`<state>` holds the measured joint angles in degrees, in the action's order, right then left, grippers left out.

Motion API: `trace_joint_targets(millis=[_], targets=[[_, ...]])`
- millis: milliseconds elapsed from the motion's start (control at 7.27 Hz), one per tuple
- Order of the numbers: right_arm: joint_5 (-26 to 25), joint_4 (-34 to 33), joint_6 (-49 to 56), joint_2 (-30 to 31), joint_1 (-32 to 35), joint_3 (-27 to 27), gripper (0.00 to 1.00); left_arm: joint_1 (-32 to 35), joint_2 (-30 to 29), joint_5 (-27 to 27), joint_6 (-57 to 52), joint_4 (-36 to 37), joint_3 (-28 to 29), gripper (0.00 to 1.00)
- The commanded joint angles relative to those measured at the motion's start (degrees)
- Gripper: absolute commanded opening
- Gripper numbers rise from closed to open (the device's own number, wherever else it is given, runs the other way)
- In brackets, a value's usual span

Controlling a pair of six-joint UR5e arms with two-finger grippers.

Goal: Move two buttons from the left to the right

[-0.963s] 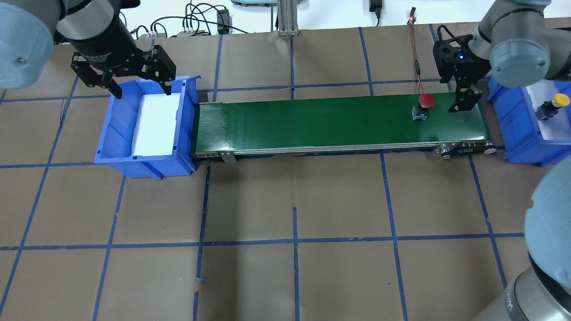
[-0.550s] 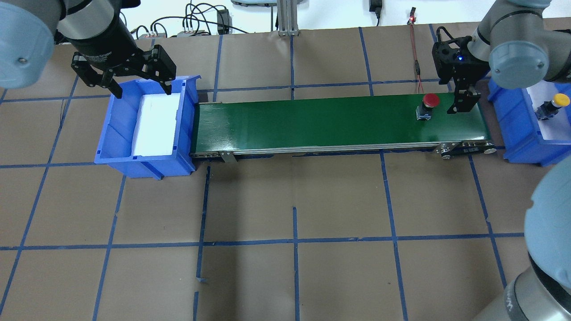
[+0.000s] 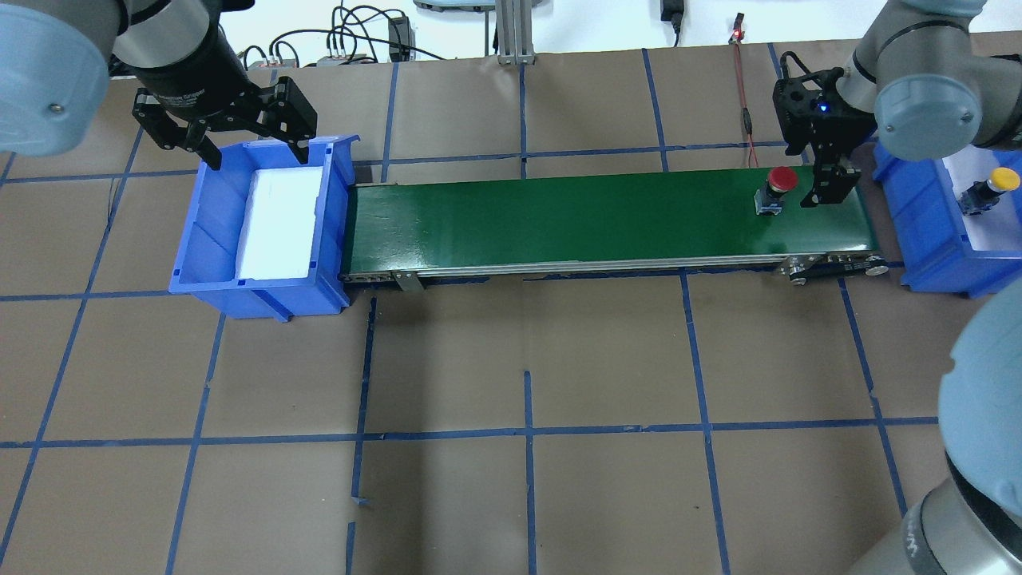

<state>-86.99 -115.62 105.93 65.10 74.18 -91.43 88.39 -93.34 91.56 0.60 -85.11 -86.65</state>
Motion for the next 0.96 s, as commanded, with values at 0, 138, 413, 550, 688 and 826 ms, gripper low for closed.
trace_joint_targets(millis=[0, 138, 413, 550, 688, 826], targets=[[0.33, 0.13, -0.11, -0.32, 0.0, -0.5, 0.99, -0.06, 3.59, 0.28, -0.34, -0.67, -0.79, 1.0], [0.51, 0.22, -0.11, -0.24, 0.0, -0.5, 0.99, 0.03, 4.47, 0.2, -0.42, -0.24, -2.71, 1.0], [0.6, 0.22, -0.11, -0.41, 0.0, -0.5, 0.99, 0.11, 4.75, -0.06, -0.43, -0.15, -3.78, 1.0], [0.6, 0.22, -0.11, -0.41, 0.0, -0.5, 0.99, 0.2, 4.75, -0.15, -0.43, -0.15, -3.53, 1.0], [0.6, 0.22, -0.02, -0.5, 0.0, -0.59, 0.99, 0.2, 4.75, -0.15, -0.43, -0.15, -3.35, 1.0], [0.6, 0.13, 0.5, -0.41, 0.0, -0.5, 0.91, 0.03, 3.53, -0.15, -0.43, 0.03, -3.52, 1.0]])
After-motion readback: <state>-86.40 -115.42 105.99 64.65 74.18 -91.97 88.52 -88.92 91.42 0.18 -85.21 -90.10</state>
